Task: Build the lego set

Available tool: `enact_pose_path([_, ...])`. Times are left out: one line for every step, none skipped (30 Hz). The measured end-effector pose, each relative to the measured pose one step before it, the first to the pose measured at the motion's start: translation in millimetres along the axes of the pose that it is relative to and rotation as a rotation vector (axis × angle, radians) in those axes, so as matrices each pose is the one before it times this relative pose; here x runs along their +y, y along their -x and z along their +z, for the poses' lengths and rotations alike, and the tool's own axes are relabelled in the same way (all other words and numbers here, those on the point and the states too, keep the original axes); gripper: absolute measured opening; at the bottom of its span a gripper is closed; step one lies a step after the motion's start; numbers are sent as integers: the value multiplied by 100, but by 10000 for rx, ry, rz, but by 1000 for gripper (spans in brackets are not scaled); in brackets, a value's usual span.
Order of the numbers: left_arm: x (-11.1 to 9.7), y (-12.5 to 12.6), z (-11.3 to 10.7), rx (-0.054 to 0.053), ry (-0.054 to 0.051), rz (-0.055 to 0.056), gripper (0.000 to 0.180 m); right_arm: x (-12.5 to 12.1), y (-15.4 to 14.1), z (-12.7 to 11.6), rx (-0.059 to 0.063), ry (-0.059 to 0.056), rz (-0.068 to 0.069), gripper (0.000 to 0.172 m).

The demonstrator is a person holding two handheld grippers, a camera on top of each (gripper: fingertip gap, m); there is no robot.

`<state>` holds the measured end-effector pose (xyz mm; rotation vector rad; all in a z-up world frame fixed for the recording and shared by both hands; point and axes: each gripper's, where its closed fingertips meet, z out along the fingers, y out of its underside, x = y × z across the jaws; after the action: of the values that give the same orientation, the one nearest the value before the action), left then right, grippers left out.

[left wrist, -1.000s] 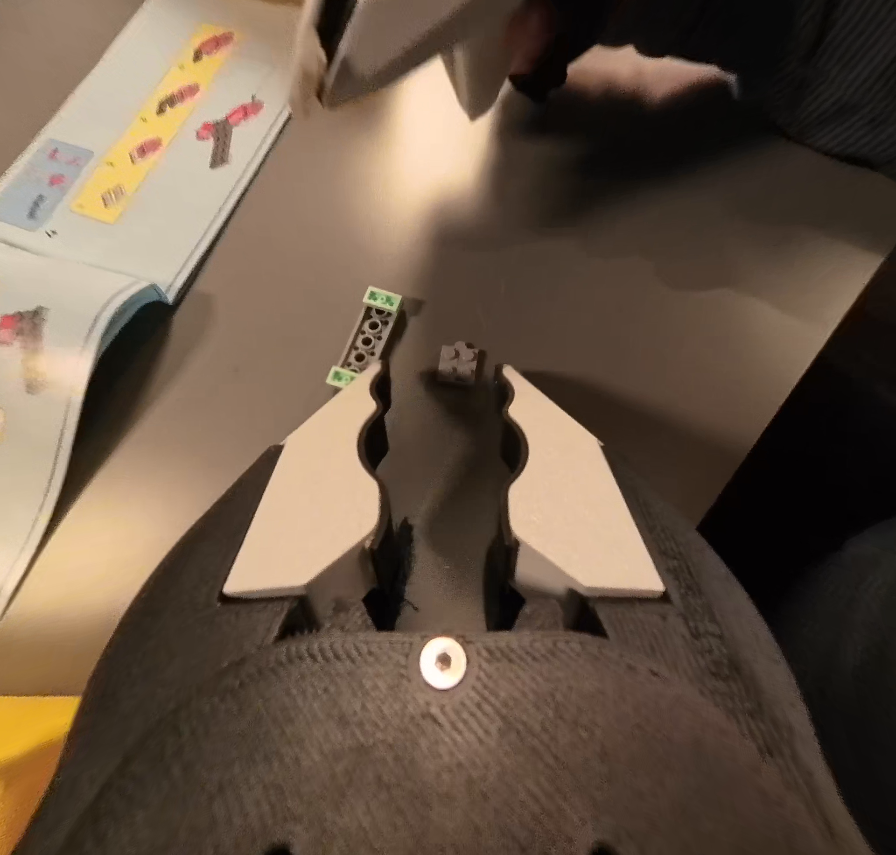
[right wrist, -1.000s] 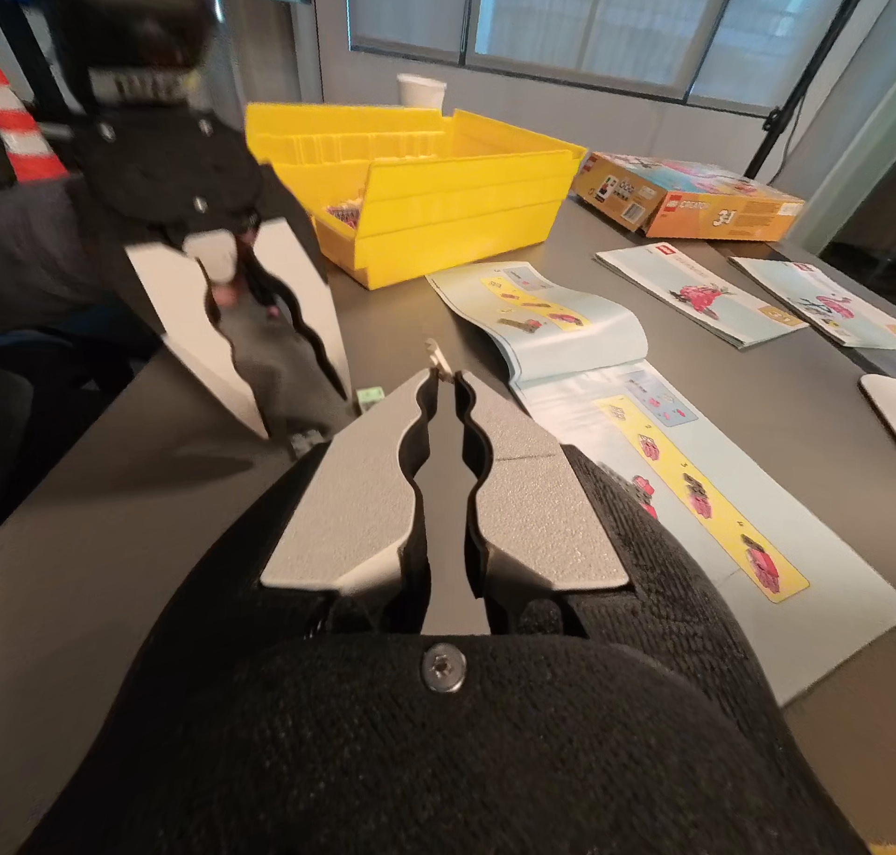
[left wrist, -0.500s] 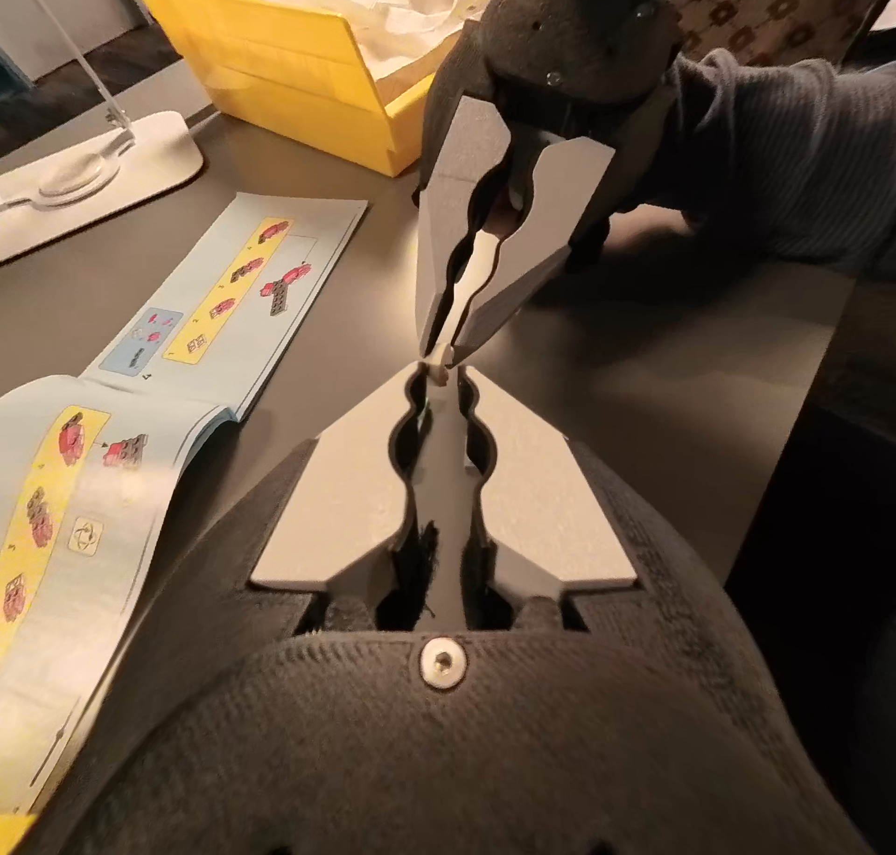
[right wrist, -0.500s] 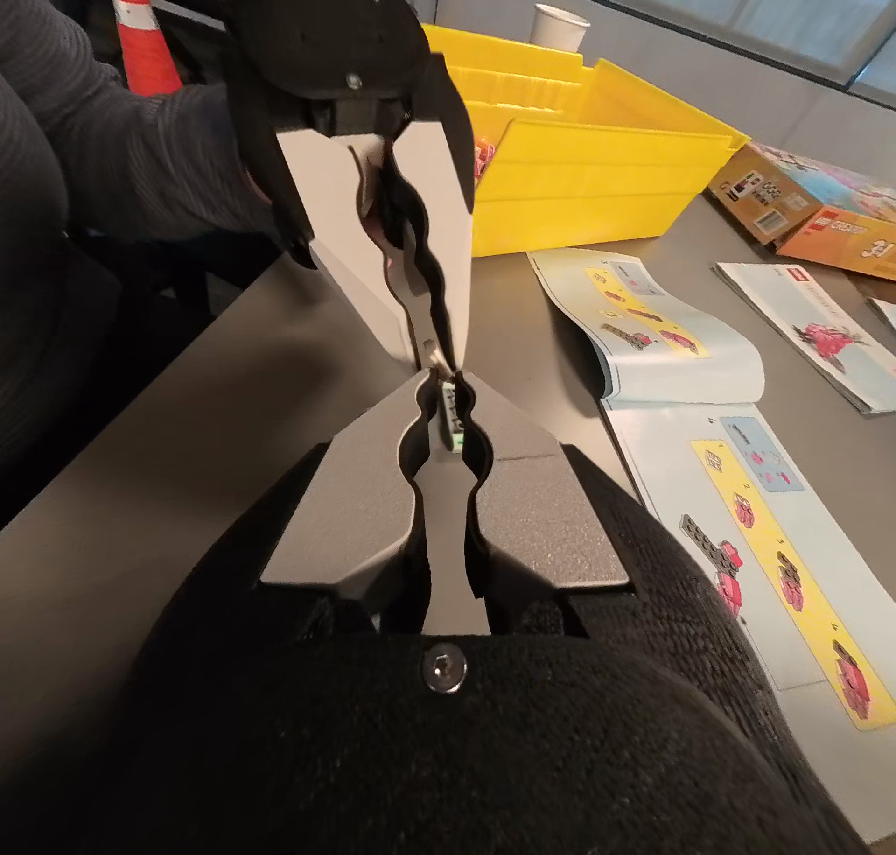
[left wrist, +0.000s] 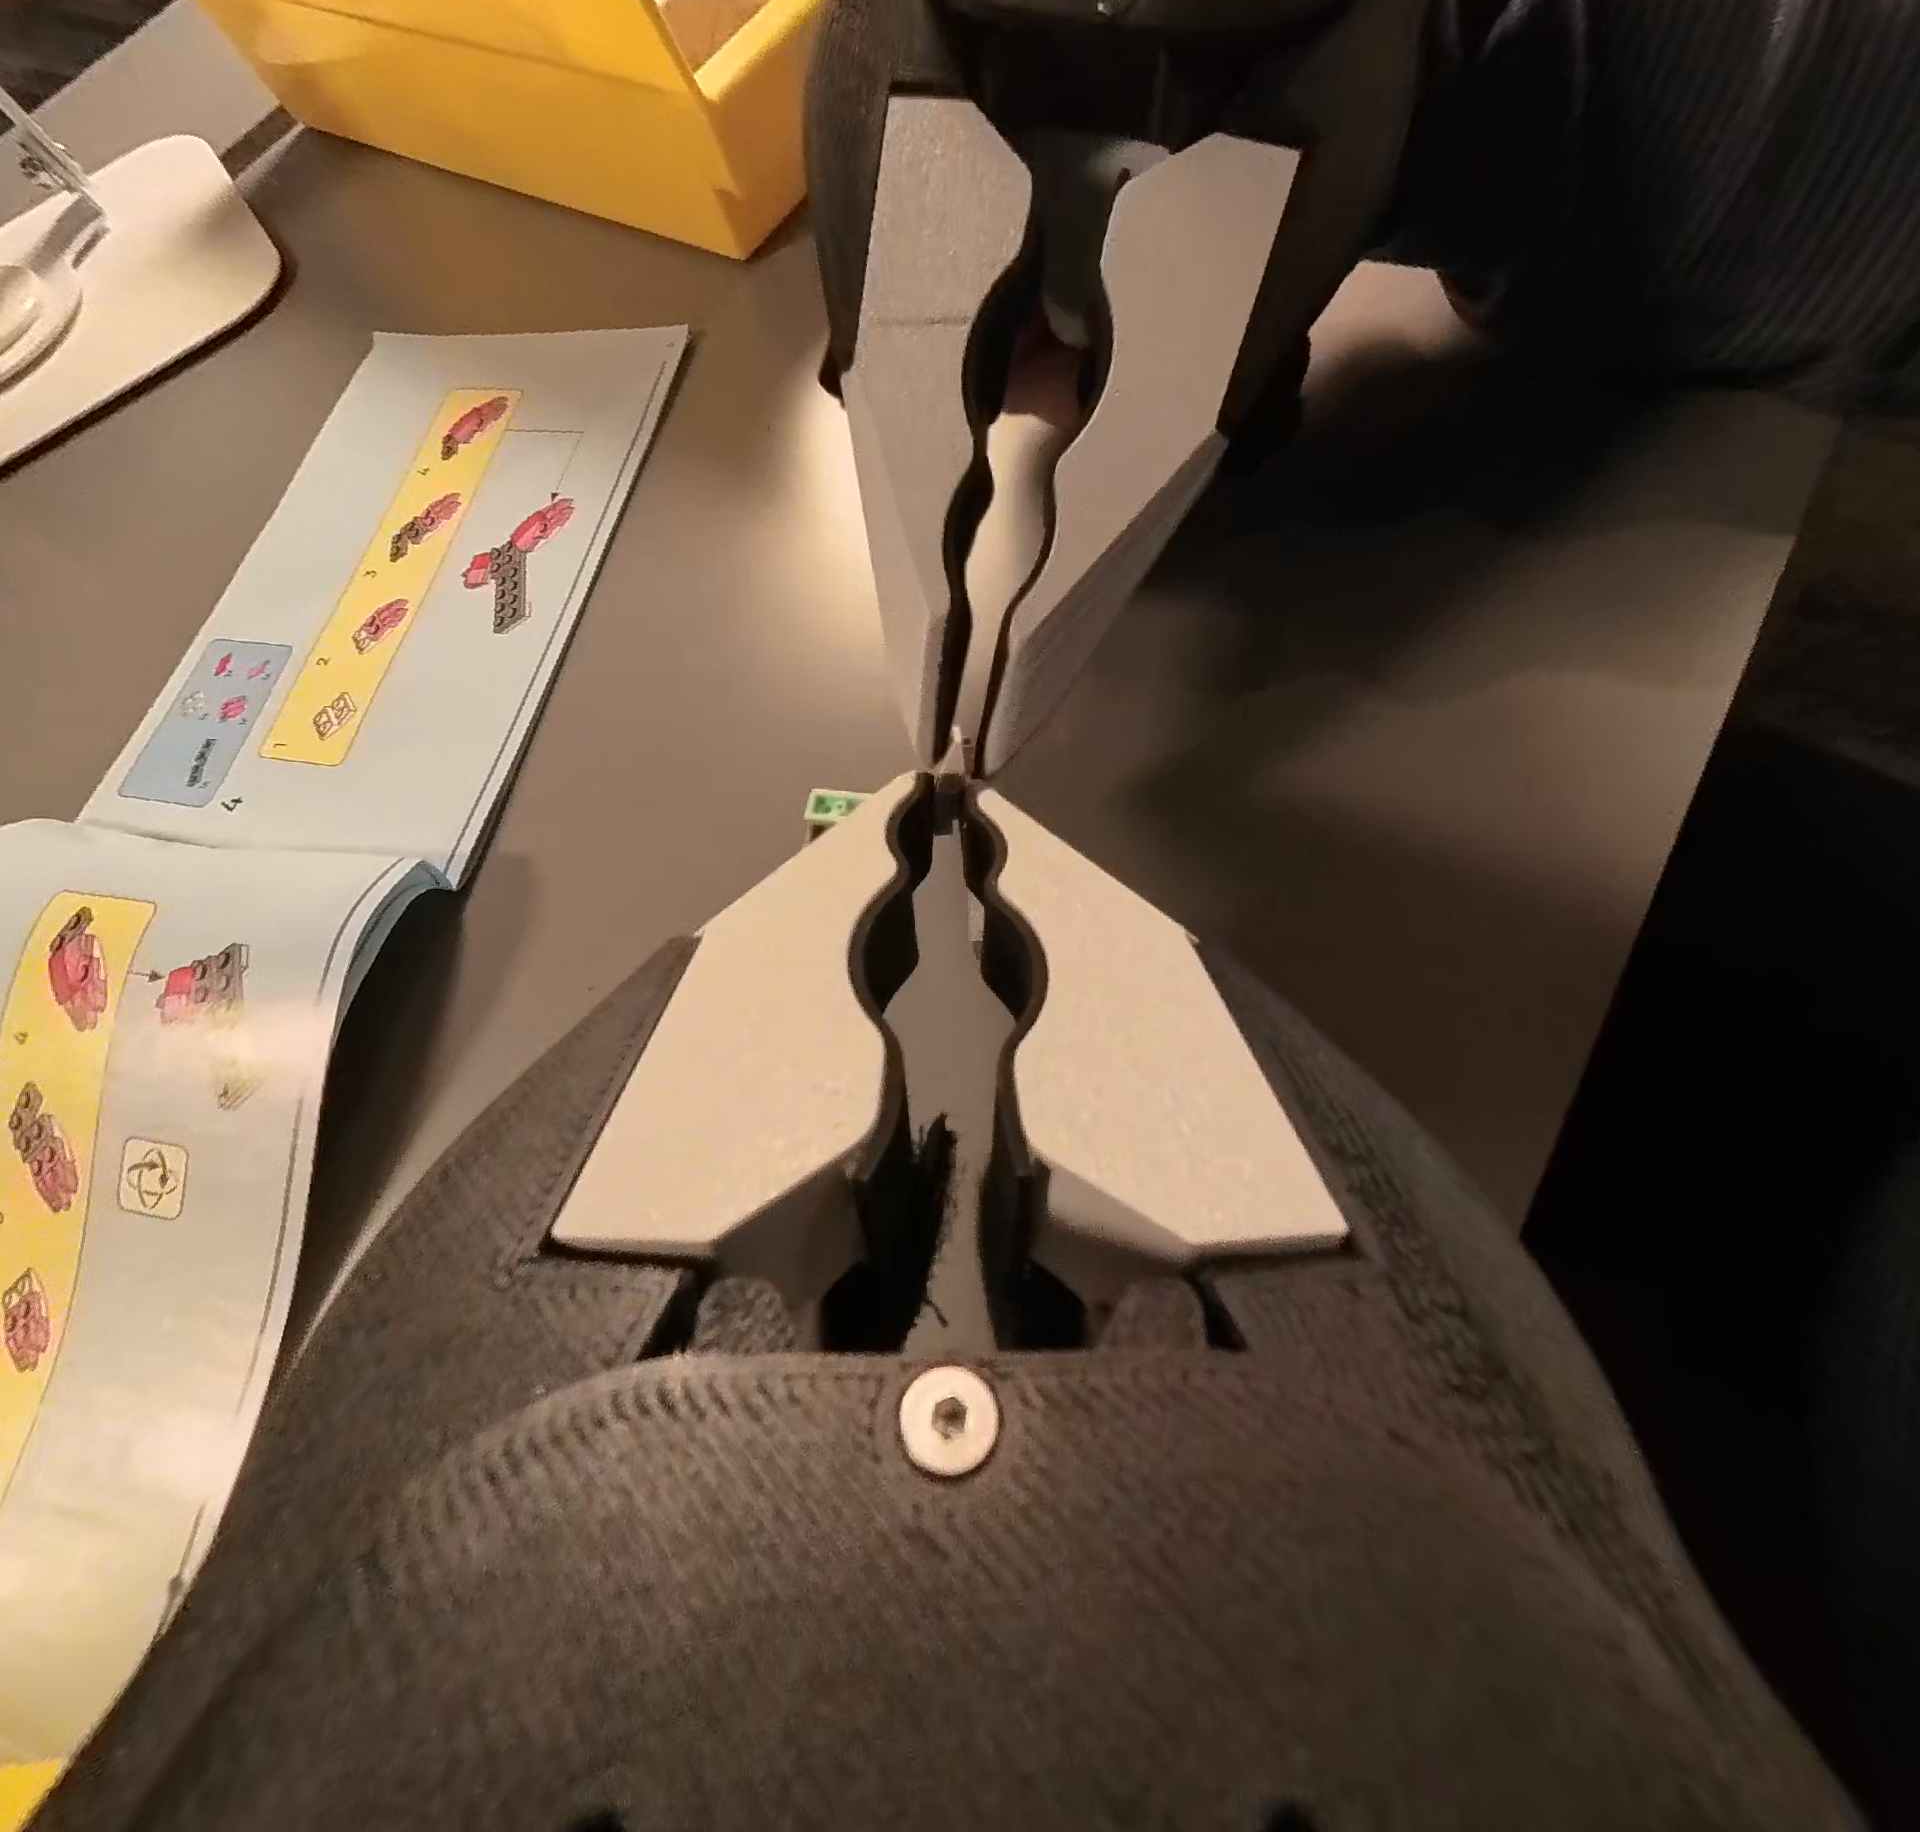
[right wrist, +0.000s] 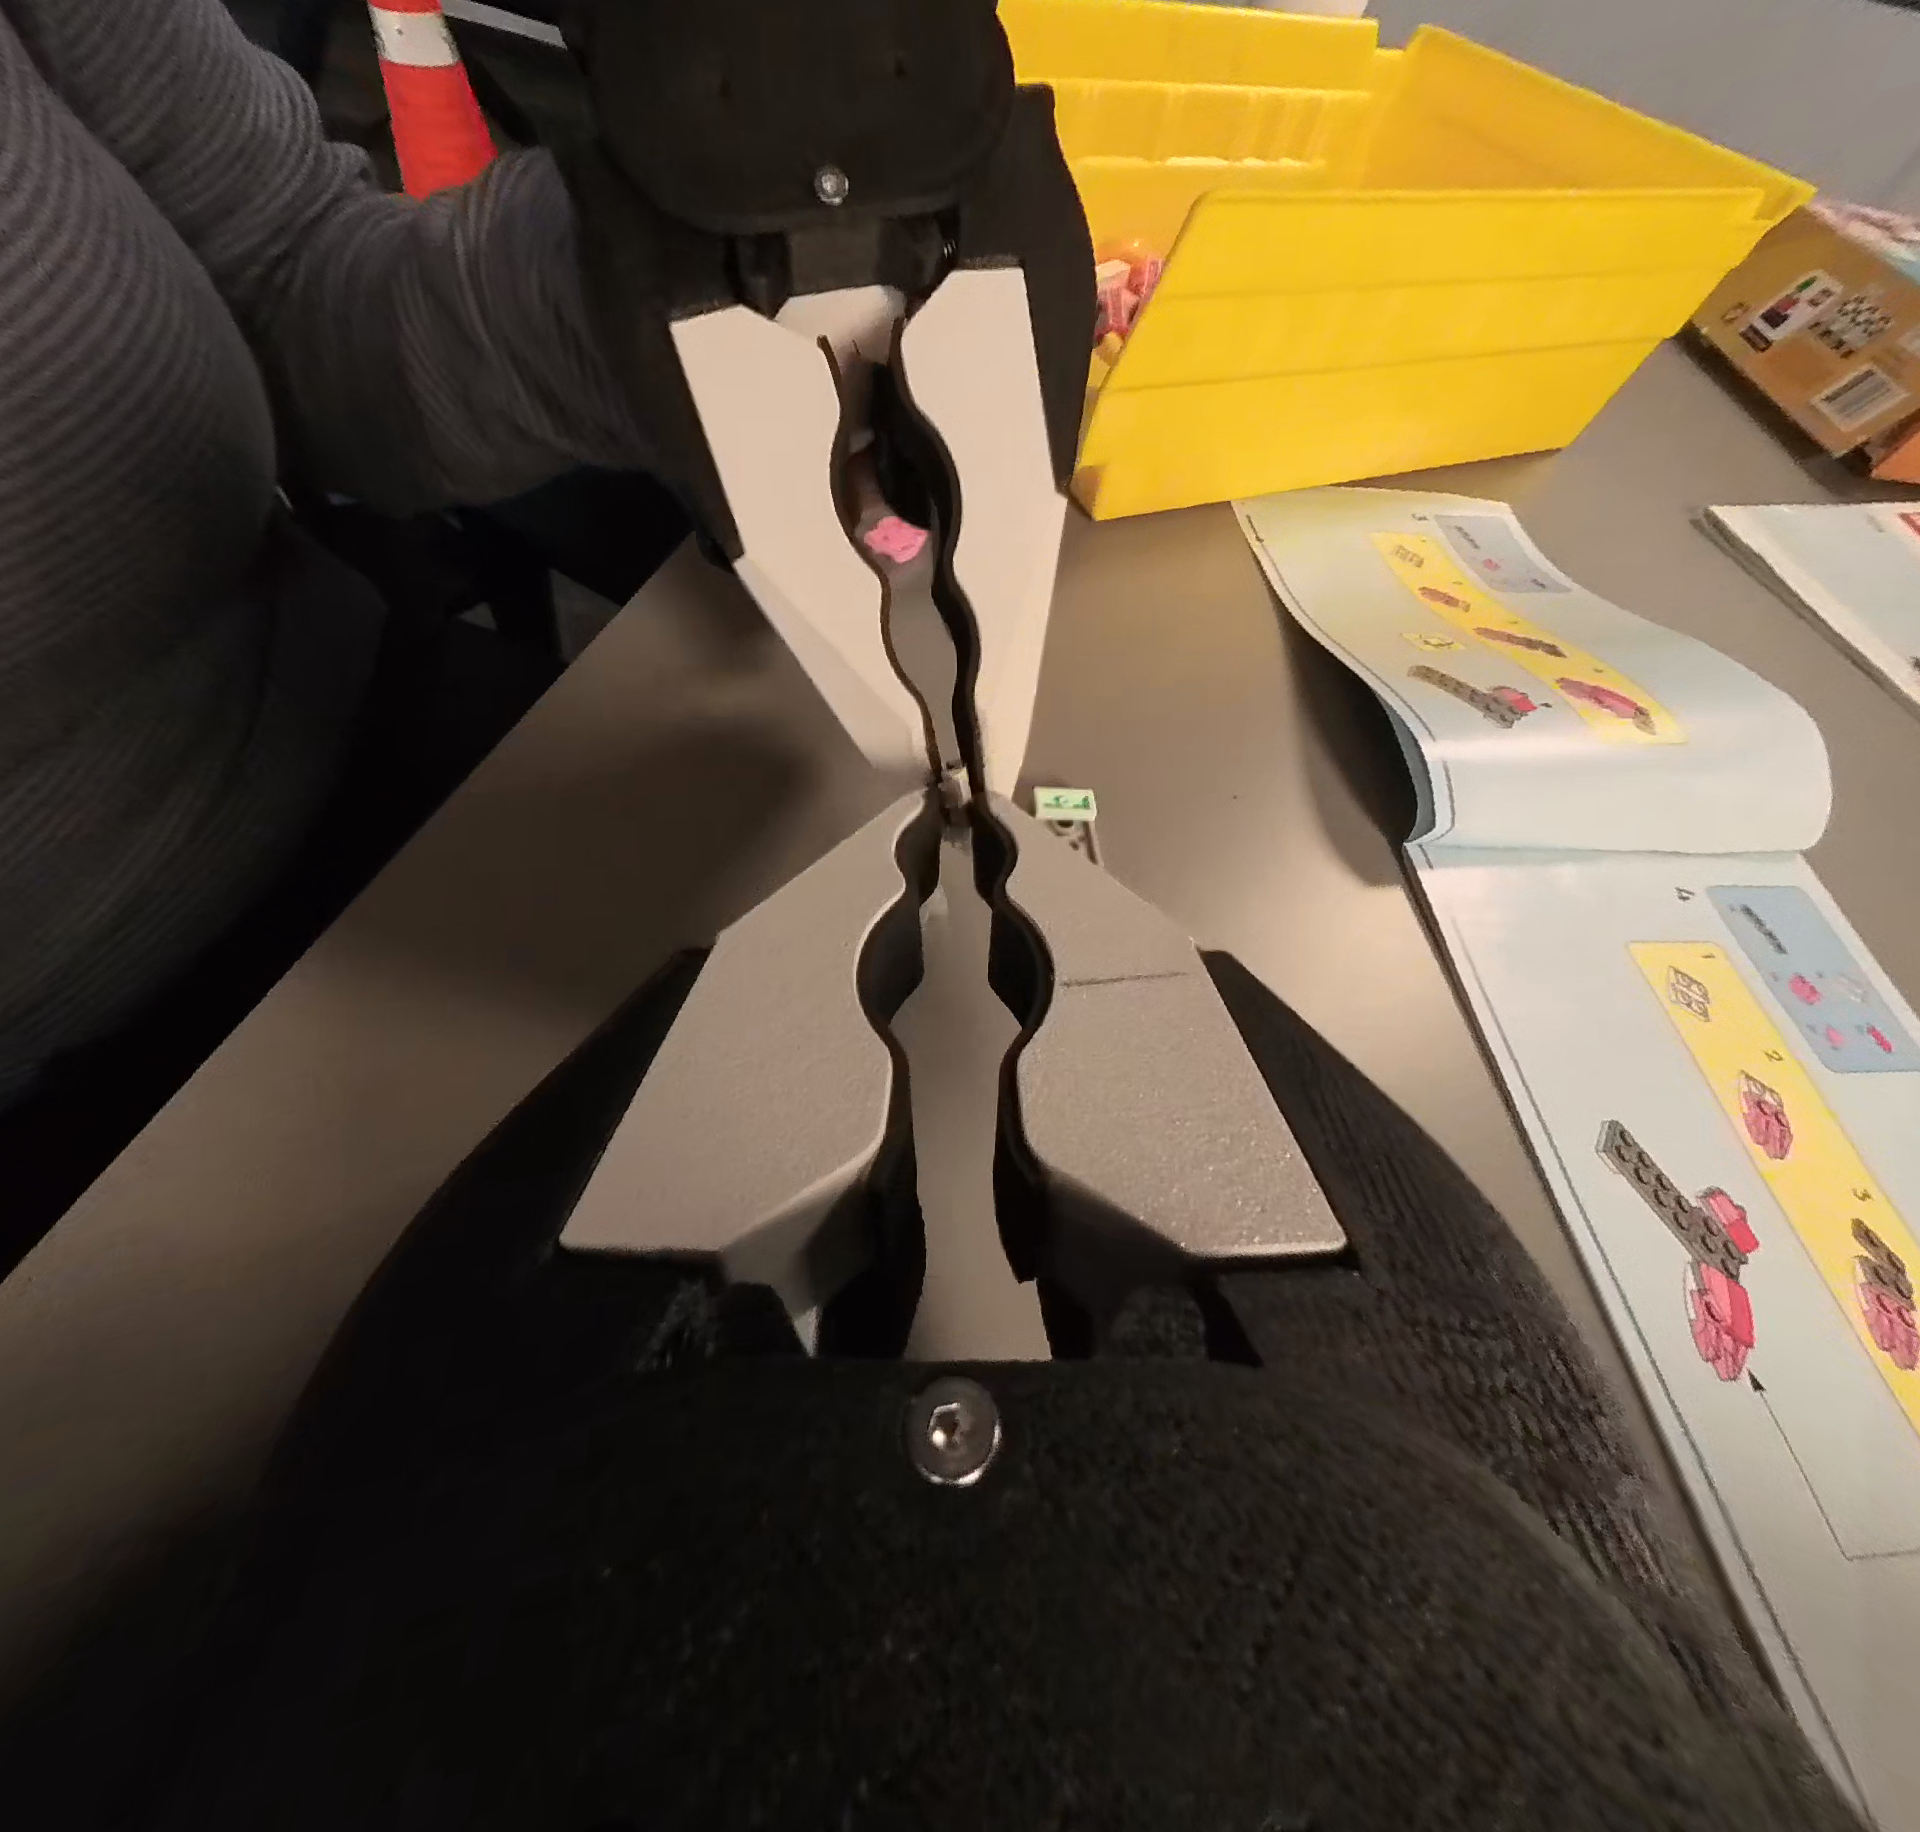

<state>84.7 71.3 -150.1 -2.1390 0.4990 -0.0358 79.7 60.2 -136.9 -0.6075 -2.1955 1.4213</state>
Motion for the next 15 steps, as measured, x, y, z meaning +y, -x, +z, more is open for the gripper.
enact_pose_path([51,-61,139,15,107,53,3,188,42,-64,-62,112,105,3])
enact_pose_path([81,-94,198,51,165,49,3,265,57,-74,-77,159,127,3])
enact_pose_path([98,-37,219,31,208,50,4,330,7,-87,-52,192,153,3])
enact_pose_path([85,28,266,13,211,50,4,394,-52,-116,-28,229,194,2])
enact_pose_path([66,-105,316,111,200,25,4,446,-16,-134,-64,241,219,2])
enact_pose_path([23,-88,345,125,176,-30,4,461,-39,-137,-56,227,238,2])
enact_pose_path([8,22,324,67,144,-100,5,579,-137,-104,1,278,227,2])
enact_pose_path([-78,230,175,-58,67,-192,7,761,-240,-71,56,361,222,2])
enact_pose_path([-223,597,-59,-310,-65,-249,12,779,-319,-21,91,358,209,2])
enact_pose_path([-270,493,-270,-245,-151,-154,14,466,-237,-30,48,223,216,2])
enact_pose_path([-269,305,-382,-109,-202,-146,16,-13,-104,-86,-4,-43,143,2])
enact_pose_path([-134,42,-397,62,-133,-185,17,54,-75,-67,35,-2,36,2])
enact_pose_path([110,-133,-329,169,-1,-210,19,115,-48,-23,36,56,15,2])
enact_pose_path([320,-173,-226,172,106,-215,22,66,-25,6,12,39,22,2])
enact_pose_path([477,-197,-112,159,175,-167,24,151,-59,43,38,94,-6,2])
